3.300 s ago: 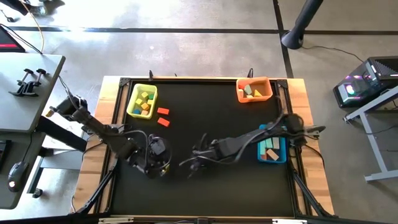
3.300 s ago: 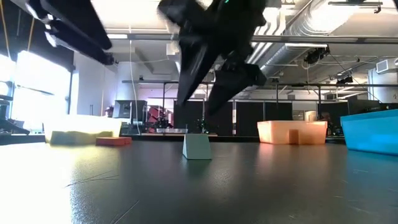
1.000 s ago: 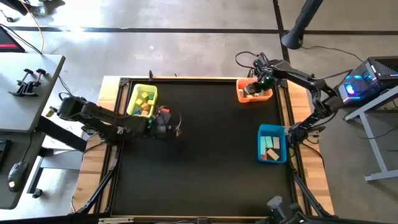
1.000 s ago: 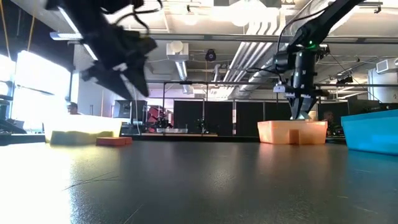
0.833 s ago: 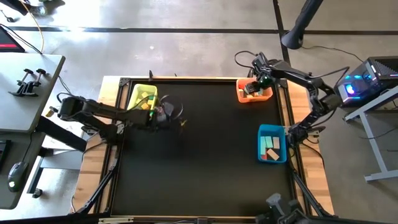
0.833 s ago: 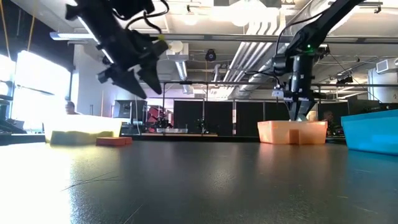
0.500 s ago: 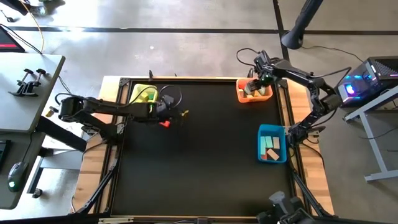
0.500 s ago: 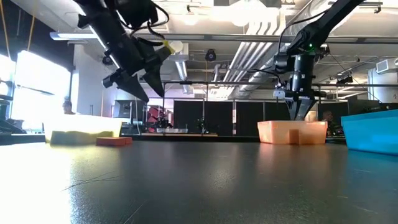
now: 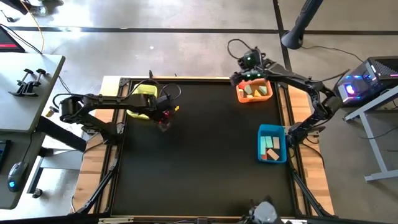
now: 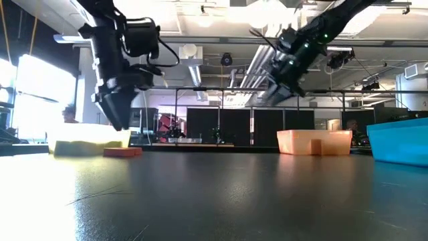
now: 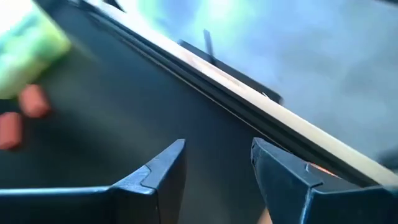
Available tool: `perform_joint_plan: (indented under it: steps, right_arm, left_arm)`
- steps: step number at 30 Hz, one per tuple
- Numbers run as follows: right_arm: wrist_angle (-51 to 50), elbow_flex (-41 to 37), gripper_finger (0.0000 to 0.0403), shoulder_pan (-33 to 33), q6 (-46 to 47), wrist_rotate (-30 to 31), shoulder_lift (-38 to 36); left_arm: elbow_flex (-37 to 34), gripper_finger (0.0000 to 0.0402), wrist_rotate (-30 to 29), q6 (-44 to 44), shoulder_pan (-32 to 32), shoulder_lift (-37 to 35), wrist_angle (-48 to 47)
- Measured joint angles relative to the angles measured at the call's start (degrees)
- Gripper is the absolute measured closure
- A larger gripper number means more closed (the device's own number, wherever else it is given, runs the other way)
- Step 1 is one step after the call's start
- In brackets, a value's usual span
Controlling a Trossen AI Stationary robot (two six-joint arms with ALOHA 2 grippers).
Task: Sort blocks by size
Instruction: Put the orange rectangle block into the blue bin
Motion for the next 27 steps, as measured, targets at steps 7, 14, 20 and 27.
perform_joint_plan:
  steps: [7, 14, 20, 27]
  right_arm:
    - [7.25, 0.00, 0.0225, 5.03, -0.04, 0.47, 0.00]
    - [6.86, 0.00, 0.0224, 6.25, 0.10, -0.38, 0.00]
    - [4.12, 0.00, 0.0224, 6.98, 0.65, -0.46, 0.00]
    - [3.46, 0.00, 0.0224, 8.85, 0.50, -1.52, 0.00]
  left_arm:
    - [-0.40, 0.0181, -2.07, 32.28, -0.59, 0.29, 0.41]
    - [-6.01, 0.0181, -1.23, 45.41, -0.46, 0.31, 9.44]
    - [-9.10, 0.0181, 0.34, 45.54, -0.83, 0.31, 13.33]
    - [-12.76, 0.0193, 4.61, 40.23, -1.20, 0.07, 17.29]
